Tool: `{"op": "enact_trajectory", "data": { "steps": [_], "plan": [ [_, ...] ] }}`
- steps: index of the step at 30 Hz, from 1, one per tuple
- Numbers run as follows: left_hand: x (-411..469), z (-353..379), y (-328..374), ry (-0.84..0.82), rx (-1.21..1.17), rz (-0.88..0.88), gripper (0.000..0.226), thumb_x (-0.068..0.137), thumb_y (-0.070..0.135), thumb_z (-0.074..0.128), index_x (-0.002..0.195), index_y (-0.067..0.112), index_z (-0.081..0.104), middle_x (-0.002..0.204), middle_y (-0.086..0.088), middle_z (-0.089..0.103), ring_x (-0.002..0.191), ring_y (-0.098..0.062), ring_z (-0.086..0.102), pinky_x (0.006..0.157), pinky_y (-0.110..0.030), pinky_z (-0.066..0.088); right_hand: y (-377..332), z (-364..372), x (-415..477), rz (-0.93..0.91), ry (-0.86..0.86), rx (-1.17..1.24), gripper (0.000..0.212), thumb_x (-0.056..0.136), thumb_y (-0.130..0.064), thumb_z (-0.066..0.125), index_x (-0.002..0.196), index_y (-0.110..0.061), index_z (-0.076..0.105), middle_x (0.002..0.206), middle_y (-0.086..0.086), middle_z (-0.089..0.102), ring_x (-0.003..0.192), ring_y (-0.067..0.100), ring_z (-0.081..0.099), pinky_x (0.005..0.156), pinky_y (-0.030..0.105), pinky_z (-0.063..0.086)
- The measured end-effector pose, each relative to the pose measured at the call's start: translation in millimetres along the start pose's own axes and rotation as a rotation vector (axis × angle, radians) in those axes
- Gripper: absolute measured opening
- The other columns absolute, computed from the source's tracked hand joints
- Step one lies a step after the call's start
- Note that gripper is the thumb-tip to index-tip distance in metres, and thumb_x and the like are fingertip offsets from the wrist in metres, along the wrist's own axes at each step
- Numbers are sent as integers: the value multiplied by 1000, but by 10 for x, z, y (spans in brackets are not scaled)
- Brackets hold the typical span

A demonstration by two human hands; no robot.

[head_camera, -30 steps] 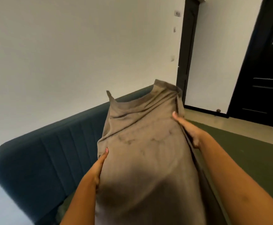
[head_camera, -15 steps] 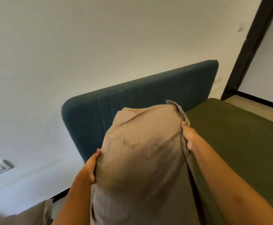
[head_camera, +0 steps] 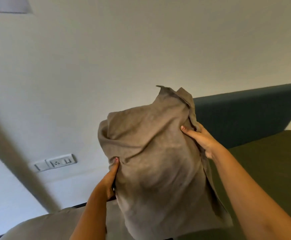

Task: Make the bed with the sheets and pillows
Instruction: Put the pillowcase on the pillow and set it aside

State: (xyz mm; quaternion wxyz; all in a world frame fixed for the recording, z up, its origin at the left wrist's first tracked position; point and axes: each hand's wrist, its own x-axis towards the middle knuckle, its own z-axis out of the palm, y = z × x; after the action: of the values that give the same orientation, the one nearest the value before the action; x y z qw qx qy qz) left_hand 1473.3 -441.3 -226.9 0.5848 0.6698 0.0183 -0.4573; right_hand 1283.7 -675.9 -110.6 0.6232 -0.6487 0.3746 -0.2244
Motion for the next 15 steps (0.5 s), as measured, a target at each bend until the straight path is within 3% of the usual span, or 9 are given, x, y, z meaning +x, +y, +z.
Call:
{"op": "enact_trajectory", "data": {
  "steps": [2, 5, 8, 11, 13, 15],
  "plan": [
    [62, -250, 68, 34, 8, 93, 114, 59, 86, 44, 151, 21, 24, 153, -6, 33, 138, -30, 34, 111, -51, 32, -37, 284, 79, -66, -12, 19, 43, 77, -37, 75, 112, -30, 51, 99, -13, 58, 89, 7, 56, 80, 28, 44],
    [100, -585, 143, 116, -37, 232, 97, 73, 78, 43, 150, 25, 22, 152, -7, 34, 137, -31, 35, 110, -51, 33, -14, 723, 193, -133, 94, 100, 24, 89, -42, 62, 103, -23, 62, 102, -2, 64, 95, 16, 61, 80, 30, 49],
    [107, -890, 267, 185, -115, 423, 94, 68, 74, 52, 149, 38, 20, 152, -1, 33, 136, -27, 36, 110, -50, 34, 1, 1098, 218, -168, 268, 127, 36, 98, -41, 44, 102, -10, 62, 101, 9, 62, 99, 27, 59, 78, 35, 46],
    [97, -1203, 451, 235, -169, 553, 77, 81, 60, 55, 147, 35, 25, 148, 1, 37, 132, -25, 39, 109, -46, 35, -48, 1425, 180, -242, 278, 201, 33, 101, -40, 37, 88, -19, 58, 90, 3, 57, 85, 17, 54, 76, 32, 43],
    [106, -1367, 549, 278, -218, 565, 58, 91, 49, 55, 142, 34, 33, 134, 1, 48, 120, -24, 47, 104, -46, 39, -112, 1565, 140, -288, 289, 284, 29, 102, -40, 36, 90, -23, 57, 92, -1, 58, 87, 14, 55, 82, 32, 45],
    [106, -1490, 643, 308, -289, 589, 28, 95, 34, 55, 122, 30, 49, 104, 1, 57, 92, -17, 51, 88, -40, 44, -149, 1662, 110, -317, 276, 334, 25, 102, -40, 35, 98, -29, 58, 100, -4, 60, 97, 14, 56, 90, 32, 45]
  ]
}}
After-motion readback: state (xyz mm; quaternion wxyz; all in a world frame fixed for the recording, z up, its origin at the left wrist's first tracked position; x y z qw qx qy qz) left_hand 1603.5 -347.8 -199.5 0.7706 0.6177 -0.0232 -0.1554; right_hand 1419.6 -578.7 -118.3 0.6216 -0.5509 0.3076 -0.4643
